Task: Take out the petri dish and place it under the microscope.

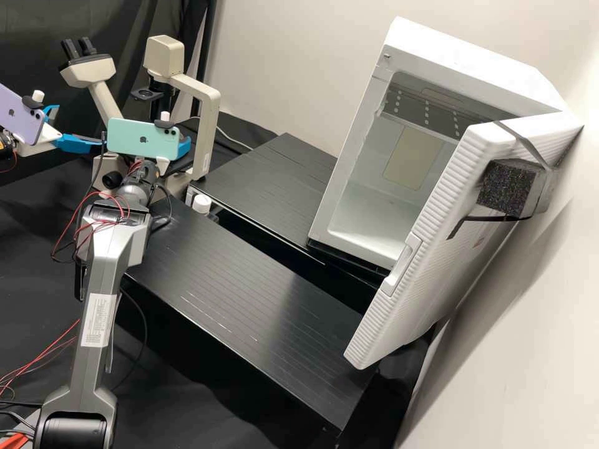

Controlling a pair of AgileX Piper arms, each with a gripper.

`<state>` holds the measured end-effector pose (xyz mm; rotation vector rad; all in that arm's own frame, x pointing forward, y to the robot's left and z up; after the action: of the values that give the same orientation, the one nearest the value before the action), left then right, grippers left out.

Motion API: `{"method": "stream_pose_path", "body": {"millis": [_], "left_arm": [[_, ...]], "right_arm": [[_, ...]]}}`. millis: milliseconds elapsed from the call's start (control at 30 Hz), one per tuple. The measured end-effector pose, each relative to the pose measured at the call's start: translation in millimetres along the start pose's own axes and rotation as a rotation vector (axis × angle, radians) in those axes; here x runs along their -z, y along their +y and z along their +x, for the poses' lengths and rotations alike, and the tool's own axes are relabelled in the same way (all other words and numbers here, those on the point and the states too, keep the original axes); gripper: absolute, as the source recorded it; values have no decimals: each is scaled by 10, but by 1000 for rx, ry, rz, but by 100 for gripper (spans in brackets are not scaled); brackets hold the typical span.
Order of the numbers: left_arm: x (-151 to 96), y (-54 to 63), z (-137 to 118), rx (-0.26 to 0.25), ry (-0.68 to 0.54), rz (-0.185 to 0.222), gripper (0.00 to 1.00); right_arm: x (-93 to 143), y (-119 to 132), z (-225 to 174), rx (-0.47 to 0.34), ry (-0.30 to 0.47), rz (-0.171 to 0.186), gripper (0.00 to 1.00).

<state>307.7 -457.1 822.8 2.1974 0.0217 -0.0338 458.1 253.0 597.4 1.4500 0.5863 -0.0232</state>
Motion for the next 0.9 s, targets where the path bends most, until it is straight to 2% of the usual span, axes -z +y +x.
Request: {"method": "stream_pose_path", "body": {"millis": [67, 267, 400, 600, 800, 900], "left_arm": [[0, 0, 0, 0, 0, 0, 100], [0, 0, 0, 0, 0, 0, 100], [0, 0, 0, 0, 0, 0, 100], [0, 0, 0, 0, 0, 0, 100], [0, 0, 0, 0, 0, 0, 100], [0, 0, 0, 0, 0, 0, 100]], "right_arm": [[-16, -7, 8, 3, -14, -17, 100], [-27, -2, 7, -3, -27, -32, 100], [-65, 7, 5, -3, -32, -36, 100], [-136, 40, -66, -5, -18, -22, 100], [-141, 209, -384, -27, 23, -2, 100], [-149, 249, -615, -24, 47, -19, 100]]}}
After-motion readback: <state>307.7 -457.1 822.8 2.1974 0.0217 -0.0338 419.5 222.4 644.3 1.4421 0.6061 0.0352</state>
